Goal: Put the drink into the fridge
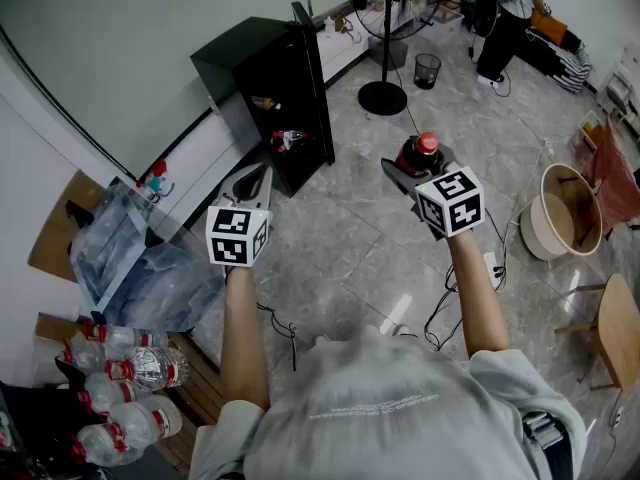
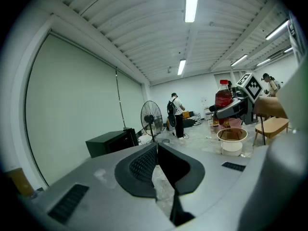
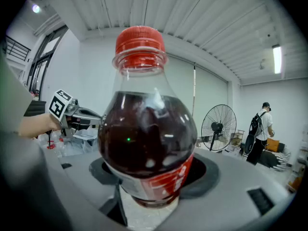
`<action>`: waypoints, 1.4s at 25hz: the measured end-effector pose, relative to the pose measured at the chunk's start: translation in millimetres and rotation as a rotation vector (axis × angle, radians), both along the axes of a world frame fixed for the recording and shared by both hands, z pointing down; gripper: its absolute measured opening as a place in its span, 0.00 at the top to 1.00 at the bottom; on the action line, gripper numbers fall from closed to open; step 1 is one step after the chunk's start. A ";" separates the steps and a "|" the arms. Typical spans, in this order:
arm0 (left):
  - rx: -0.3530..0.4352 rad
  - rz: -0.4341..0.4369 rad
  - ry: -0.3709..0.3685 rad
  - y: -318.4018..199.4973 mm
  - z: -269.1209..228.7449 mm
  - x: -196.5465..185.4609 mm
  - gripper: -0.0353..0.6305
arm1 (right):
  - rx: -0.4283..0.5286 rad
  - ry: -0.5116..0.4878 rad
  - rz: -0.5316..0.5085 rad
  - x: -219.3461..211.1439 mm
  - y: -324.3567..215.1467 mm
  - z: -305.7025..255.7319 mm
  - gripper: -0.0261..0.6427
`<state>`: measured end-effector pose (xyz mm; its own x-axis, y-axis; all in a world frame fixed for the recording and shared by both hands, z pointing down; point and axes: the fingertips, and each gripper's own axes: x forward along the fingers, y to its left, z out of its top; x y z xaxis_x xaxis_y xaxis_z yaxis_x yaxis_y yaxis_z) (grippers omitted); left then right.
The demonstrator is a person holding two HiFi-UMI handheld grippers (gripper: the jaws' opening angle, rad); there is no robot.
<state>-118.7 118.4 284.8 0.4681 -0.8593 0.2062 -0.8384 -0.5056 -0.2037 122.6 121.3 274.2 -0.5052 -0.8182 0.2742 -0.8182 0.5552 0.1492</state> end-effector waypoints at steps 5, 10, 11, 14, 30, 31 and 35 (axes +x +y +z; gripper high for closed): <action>-0.003 0.000 -0.006 -1.8 -0.8 -2.5 0.92 | 0.001 -0.003 -0.005 -4.1 -1.1 -0.8 0.50; -0.008 0.003 -0.013 -0.1 1.7 1.6 0.92 | 0.024 -0.042 0.003 0.5 -1.5 -2.5 0.50; -0.010 0.001 -0.015 -0.1 2.4 3.3 0.92 | 0.028 -0.044 0.002 2.3 -1.8 -2.6 0.50; -0.016 -0.012 -0.017 0.8 4.4 9.9 0.92 | 0.022 -0.037 -0.012 9.1 -3.8 1.7 0.50; -0.093 -0.114 0.048 -6.5 26.6 91.5 0.92 | 0.008 -0.054 -0.145 91.4 -28.9 6.1 0.50; -0.092 -0.122 0.048 -6.0 25.7 97.4 0.92 | 0.004 -0.046 -0.157 98.1 -28.4 7.2 0.50; -0.083 -0.139 0.033 -7.8 23.1 116.2 0.92 | 0.000 -0.023 -0.173 121.1 -32.0 8.5 0.50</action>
